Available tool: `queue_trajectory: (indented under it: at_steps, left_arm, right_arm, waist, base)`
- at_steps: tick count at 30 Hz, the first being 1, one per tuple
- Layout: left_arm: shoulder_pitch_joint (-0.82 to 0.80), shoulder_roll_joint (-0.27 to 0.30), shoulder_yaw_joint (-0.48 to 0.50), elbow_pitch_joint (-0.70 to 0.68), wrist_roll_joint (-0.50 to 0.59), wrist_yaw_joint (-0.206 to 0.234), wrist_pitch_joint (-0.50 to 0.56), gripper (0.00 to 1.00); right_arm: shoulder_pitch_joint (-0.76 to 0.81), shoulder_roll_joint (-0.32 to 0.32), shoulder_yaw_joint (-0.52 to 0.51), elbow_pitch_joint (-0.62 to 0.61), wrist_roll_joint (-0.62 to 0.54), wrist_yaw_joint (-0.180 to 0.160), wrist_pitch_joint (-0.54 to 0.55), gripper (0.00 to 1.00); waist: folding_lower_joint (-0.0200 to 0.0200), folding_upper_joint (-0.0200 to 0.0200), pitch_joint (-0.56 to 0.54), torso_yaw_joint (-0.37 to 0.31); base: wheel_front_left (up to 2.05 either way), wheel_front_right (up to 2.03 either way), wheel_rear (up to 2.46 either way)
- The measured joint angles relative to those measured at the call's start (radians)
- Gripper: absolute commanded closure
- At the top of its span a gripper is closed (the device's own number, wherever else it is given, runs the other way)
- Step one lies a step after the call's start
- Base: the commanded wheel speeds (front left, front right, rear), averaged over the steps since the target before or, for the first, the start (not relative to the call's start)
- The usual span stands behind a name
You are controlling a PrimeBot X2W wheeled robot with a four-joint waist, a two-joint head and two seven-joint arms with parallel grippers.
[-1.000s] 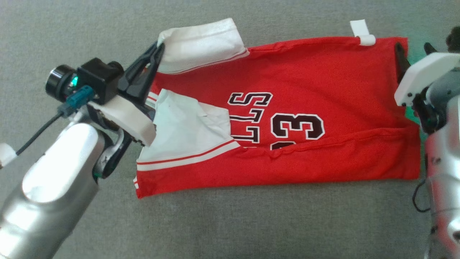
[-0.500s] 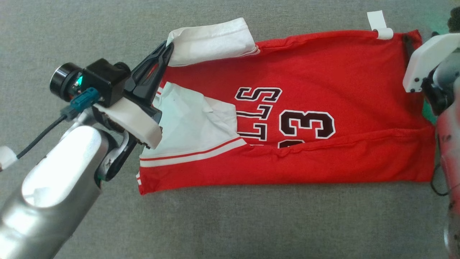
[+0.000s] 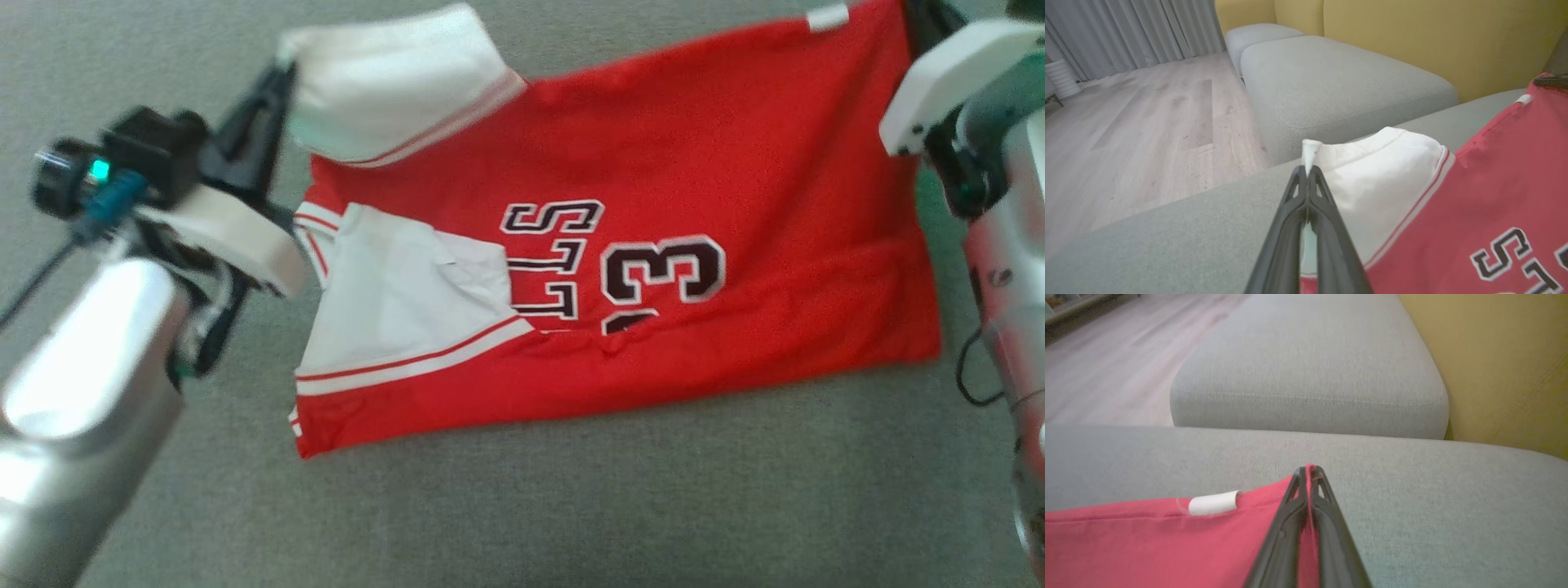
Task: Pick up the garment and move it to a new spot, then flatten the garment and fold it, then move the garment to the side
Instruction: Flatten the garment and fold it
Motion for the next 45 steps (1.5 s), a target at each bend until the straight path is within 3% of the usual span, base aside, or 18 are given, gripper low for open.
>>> queue_trajectory:
  at_steps: [7, 14, 25, 30, 35, 40, 45]
  left_arm:
    - [-0.118, 0.002, 0.023, 0.136, 0.022, -0.011, -0.065, 1.00]
    - [-0.270, -0.051, 0.030, 0.342, 0.067, -0.045, -0.186, 1.00]
    - [-0.219, -0.064, -0.029, 0.426, 0.075, -0.127, -0.223, 1.00]
    - [-0.085, -0.035, -0.066, 0.340, 0.051, -0.142, -0.158, 1.00]
    - [0.031, 0.035, -0.100, 0.196, 0.017, -0.149, -0.040, 1.00]
    - [0.160, 0.089, -0.149, 0.040, -0.060, -0.140, 0.159, 1.00]
    - [0.231, 0.142, -0.180, -0.090, -0.078, -0.106, 0.272, 1.00]
  right_arm:
    - [-0.037, -0.033, 0.080, -0.068, 0.135, 0.000, -0.063, 1.00]
    - [-0.066, -0.049, 0.117, -0.076, 0.223, 0.000, -0.133, 1.00]
    - [0.036, -0.128, 0.239, -0.105, 0.385, 0.000, -0.092, 1.00]
    - [0.121, -0.180, 0.291, -0.122, 0.451, 0.000, -0.051, 1.00]
    - [0.190, -0.236, 0.354, -0.156, 0.512, 0.000, 0.009, 1.00]
    - [0.254, -0.284, 0.414, -0.165, 0.553, 0.000, 0.075, 1.00]
    - [0.280, -0.311, 0.473, -0.178, 0.584, 0.000, 0.151, 1.00]
  waist:
    - [0.0001, 0.0000, 0.021, -0.030]
    - [0.0001, 0.0000, 0.031, -0.037]
    - [0.0000, 0.0000, -0.038, -0.022]
    - [-0.0001, 0.0000, -0.085, -0.010]
    - [-0.0002, 0.0000, -0.127, 0.004]
    - [-0.0003, 0.0000, -0.164, 0.011]
    - [-0.0002, 0.0000, -0.186, 0.013]
  base:
    - [0.00, 0.00, 0.00]
    - [0.00, 0.00, 0.00]
    - [0.00, 0.00, 0.00]
    - [0.00, 0.00, 0.00]
    - [0.00, 0.00, 0.00]
    - [0.00, 0.00, 0.00]
    - [0.00, 0.00, 0.00]
